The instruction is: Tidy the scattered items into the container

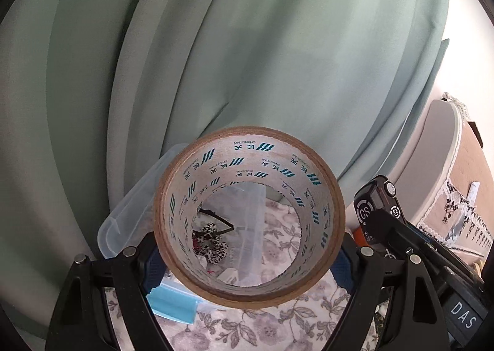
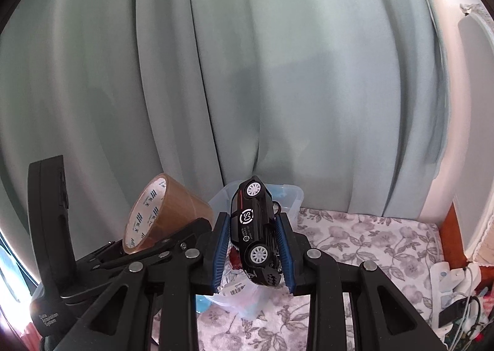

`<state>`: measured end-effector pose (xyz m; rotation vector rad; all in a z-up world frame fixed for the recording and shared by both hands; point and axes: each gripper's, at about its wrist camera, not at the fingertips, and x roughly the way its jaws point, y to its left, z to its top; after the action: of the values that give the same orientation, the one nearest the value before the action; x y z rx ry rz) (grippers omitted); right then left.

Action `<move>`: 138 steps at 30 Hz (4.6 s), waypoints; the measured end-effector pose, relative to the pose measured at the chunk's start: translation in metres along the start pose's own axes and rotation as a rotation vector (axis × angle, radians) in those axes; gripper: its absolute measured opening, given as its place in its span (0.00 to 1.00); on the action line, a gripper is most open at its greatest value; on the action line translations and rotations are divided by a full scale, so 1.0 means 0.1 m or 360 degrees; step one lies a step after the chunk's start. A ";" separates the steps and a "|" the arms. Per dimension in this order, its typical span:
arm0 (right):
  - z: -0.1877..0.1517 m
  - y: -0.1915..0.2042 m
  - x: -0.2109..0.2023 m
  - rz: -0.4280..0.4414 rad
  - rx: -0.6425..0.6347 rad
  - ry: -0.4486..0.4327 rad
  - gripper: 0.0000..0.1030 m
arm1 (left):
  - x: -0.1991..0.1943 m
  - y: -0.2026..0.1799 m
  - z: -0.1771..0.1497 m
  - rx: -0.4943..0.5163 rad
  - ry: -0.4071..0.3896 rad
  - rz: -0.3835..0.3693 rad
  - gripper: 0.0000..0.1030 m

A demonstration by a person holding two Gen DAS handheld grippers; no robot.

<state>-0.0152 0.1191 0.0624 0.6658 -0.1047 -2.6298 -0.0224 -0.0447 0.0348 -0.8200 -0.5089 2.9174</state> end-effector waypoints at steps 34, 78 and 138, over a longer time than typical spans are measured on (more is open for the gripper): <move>-0.39 -0.07 1.42 0.0133 0.0078 0.0385 0.32 | 0.87 0.91 -0.14 -0.0076 0.0282 0.0243 0.84; -0.43 -0.16 1.23 0.0068 0.0084 0.0415 0.55 | 0.81 0.80 -0.24 -0.0086 0.0345 0.0212 0.93; -0.68 -0.92 -0.35 -0.0350 0.0428 0.0341 1.00 | -0.03 -0.81 -0.53 0.0499 0.0381 0.0430 1.00</move>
<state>0.0097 0.2196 0.0016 1.1027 -0.3440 -2.7570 0.0057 0.0471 0.0212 -1.2464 0.0838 2.9531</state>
